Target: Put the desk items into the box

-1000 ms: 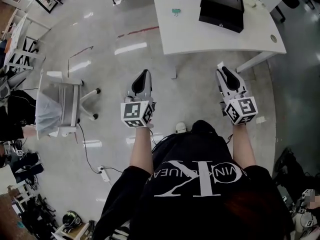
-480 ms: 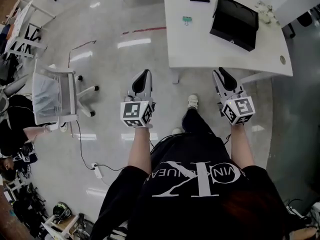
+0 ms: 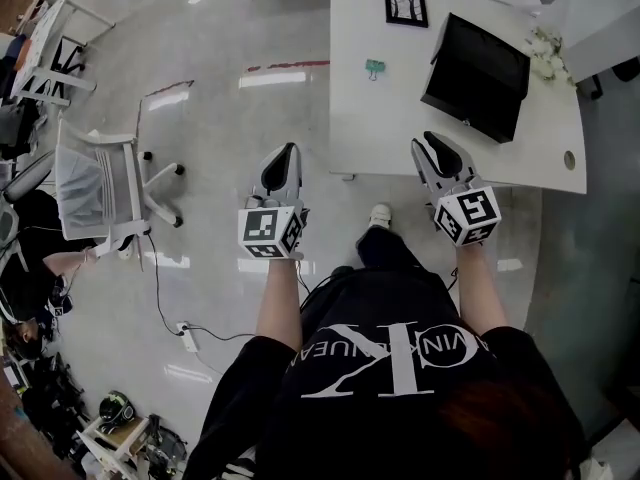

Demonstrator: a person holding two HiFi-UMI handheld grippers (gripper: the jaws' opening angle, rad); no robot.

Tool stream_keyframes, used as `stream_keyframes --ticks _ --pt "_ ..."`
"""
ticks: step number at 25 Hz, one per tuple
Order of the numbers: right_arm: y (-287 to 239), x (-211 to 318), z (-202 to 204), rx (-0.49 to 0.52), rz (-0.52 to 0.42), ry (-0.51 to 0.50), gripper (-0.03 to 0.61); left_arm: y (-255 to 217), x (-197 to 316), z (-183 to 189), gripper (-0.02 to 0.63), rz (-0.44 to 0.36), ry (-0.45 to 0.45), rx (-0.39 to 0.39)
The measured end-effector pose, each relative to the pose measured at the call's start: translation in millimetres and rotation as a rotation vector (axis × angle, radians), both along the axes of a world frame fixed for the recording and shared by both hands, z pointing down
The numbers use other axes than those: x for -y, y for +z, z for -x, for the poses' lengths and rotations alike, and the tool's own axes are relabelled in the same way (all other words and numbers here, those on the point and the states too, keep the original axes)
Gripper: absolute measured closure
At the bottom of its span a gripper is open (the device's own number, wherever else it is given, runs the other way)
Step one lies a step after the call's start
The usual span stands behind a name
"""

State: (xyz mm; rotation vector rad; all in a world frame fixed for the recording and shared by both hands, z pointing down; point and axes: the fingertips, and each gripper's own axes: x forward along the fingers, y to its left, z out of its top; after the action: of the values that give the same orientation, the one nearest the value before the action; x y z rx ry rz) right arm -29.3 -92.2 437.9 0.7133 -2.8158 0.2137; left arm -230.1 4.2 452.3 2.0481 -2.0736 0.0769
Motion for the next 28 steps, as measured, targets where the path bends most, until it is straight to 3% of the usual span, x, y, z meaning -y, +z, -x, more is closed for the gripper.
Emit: stream_keyframes --ticks 17,21,28 --pt "27 70 47 -0.151 -0.032 -0.178 0.512 12 73 4 0.603 0.015 -0.061 0.016" --pt "43 80 67 -0.247 -0.052 -0.157 0.512 20 82 6 0.603 0.036 -0.050 -0.001" --pt "58 107 106 -0.377 -0.071 -0.099 0.512 31 118 16 0.603 0.050 0.052 0.010"
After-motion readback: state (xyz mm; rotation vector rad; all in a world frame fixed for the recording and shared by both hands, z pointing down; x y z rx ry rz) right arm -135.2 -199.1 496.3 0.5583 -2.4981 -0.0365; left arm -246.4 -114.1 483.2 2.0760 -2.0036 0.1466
